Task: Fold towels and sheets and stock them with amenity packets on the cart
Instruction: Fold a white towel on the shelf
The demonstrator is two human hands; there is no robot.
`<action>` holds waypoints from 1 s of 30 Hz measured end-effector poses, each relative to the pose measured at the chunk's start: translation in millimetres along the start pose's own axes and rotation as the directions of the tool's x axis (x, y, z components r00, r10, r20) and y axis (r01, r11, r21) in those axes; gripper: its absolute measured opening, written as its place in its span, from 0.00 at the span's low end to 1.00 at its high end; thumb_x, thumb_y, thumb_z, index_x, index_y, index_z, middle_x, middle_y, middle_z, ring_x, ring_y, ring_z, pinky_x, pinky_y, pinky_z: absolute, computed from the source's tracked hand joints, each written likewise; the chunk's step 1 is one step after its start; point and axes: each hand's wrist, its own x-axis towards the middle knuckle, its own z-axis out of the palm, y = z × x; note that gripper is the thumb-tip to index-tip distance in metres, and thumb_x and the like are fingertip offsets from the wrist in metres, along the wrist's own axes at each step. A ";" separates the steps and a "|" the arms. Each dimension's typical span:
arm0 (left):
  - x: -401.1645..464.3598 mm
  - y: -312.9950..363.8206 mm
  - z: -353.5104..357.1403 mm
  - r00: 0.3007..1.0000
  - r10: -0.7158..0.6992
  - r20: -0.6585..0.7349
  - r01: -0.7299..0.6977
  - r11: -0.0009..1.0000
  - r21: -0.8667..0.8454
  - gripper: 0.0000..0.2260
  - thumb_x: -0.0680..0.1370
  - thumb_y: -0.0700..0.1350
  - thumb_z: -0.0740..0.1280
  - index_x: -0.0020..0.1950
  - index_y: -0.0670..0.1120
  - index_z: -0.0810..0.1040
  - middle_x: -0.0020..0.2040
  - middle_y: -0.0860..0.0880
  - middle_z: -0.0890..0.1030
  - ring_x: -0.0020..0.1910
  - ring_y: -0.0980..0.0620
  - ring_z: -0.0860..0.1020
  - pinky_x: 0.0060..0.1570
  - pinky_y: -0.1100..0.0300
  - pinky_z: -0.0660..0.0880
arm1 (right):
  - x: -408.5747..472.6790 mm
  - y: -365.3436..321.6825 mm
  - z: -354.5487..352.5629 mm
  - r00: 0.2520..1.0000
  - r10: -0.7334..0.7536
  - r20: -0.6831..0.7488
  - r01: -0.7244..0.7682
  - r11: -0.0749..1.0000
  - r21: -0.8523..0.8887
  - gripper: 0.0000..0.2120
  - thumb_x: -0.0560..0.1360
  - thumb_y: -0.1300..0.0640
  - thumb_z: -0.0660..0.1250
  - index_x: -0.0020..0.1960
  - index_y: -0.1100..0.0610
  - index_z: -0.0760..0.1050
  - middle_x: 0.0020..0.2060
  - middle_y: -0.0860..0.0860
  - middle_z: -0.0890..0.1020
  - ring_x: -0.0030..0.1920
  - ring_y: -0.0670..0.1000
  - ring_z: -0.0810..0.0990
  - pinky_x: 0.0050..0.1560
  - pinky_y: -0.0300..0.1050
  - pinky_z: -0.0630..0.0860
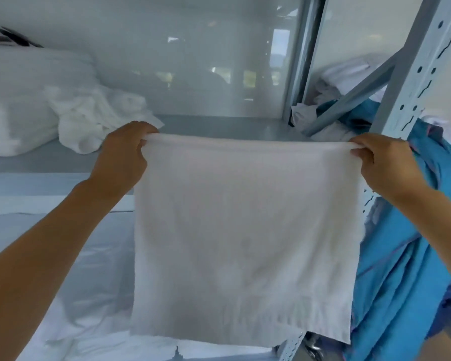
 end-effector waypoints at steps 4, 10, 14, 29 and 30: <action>46.9 -15.6 26.1 0.999 -0.007 -0.045 0.009 0.998 0.056 0.21 0.73 0.26 0.59 0.58 0.42 0.81 0.53 0.43 0.83 0.52 0.45 0.79 0.54 0.58 0.74 | 58.5 26.0 41.1 1.000 0.002 0.009 -0.002 0.999 0.036 0.09 0.79 0.69 0.65 0.57 0.64 0.81 0.48 0.63 0.85 0.46 0.65 0.83 0.54 0.57 0.80; 94.3 -37.9 93.3 0.984 -0.129 0.126 0.109 0.981 0.159 0.21 0.69 0.25 0.61 0.54 0.43 0.81 0.49 0.42 0.83 0.48 0.39 0.80 0.49 0.52 0.75 | 122.3 65.2 133.3 0.960 0.074 0.271 -0.095 0.993 0.067 0.12 0.79 0.68 0.63 0.59 0.62 0.81 0.50 0.61 0.84 0.50 0.64 0.81 0.56 0.52 0.78; 97.4 -67.0 132.4 0.943 -0.216 0.254 0.149 0.955 0.258 0.20 0.71 0.27 0.63 0.58 0.45 0.81 0.54 0.41 0.83 0.54 0.38 0.80 0.56 0.50 0.74 | 131.9 82.7 188.0 0.882 0.106 0.459 -0.123 0.992 0.009 0.11 0.79 0.66 0.62 0.56 0.61 0.81 0.51 0.61 0.84 0.52 0.62 0.80 0.53 0.47 0.73; 91.4 -57.8 140.7 0.825 -0.315 0.469 0.225 0.945 0.239 0.11 0.80 0.43 0.63 0.55 0.47 0.86 0.59 0.46 0.83 0.61 0.43 0.79 0.65 0.51 0.72 | 129.7 55.0 188.5 0.797 -0.121 0.592 0.012 0.983 0.184 0.16 0.80 0.67 0.65 0.65 0.57 0.80 0.66 0.54 0.79 0.66 0.55 0.76 0.71 0.40 0.65; 89.9 -50.1 136.0 0.789 -0.354 0.502 0.252 0.932 0.261 0.12 0.80 0.51 0.62 0.55 0.51 0.84 0.59 0.48 0.83 0.61 0.44 0.79 0.64 0.52 0.71 | 123.7 43.2 181.7 0.779 -0.143 0.610 -0.006 0.972 0.236 0.16 0.82 0.62 0.65 0.69 0.55 0.78 0.70 0.52 0.77 0.70 0.53 0.74 0.71 0.36 0.60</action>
